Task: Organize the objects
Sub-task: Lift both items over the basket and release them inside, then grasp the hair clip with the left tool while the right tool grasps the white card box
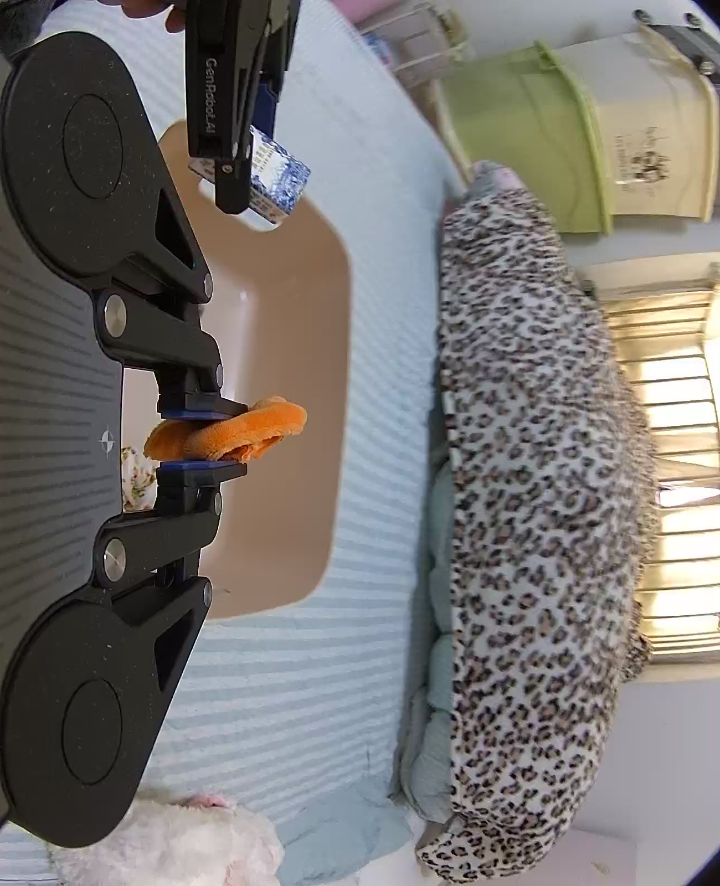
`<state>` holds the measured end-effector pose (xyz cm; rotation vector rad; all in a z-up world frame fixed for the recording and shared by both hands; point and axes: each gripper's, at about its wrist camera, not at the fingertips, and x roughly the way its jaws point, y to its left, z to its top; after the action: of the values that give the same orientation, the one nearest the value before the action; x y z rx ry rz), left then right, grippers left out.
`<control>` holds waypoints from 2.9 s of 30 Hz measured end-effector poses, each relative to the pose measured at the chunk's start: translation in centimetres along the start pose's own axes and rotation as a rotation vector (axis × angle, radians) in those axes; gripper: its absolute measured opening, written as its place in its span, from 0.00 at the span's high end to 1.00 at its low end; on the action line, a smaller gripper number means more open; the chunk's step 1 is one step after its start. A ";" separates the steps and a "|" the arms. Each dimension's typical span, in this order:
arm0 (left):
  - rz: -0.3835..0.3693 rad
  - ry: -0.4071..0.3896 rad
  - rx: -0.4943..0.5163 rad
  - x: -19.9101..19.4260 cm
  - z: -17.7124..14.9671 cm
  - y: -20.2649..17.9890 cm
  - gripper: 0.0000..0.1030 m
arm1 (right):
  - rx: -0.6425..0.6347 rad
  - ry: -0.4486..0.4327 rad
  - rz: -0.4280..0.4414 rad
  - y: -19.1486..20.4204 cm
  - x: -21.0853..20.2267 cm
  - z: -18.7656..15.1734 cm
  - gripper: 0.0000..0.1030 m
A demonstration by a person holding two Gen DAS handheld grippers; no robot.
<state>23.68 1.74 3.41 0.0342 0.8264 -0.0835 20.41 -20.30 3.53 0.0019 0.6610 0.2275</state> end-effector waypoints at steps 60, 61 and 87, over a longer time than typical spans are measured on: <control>-0.034 0.271 0.008 -1.3 -12.7 -0.2 0.23 | -0.040 0.333 0.016 1.0 -3.0 -11.4 0.21; -0.035 0.276 0.008 -1.1 -12.8 -0.3 0.23 | -0.047 0.339 0.021 1.1 -2.8 -11.6 0.21; -0.156 0.297 -0.009 1.5 -13.0 -0.6 0.78 | -0.135 0.411 0.118 5.0 1.4 -12.4 0.44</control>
<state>15.15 1.91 -6.50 -0.0271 1.1260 -0.2263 12.92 -16.04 -6.79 -0.1384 1.0554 0.3914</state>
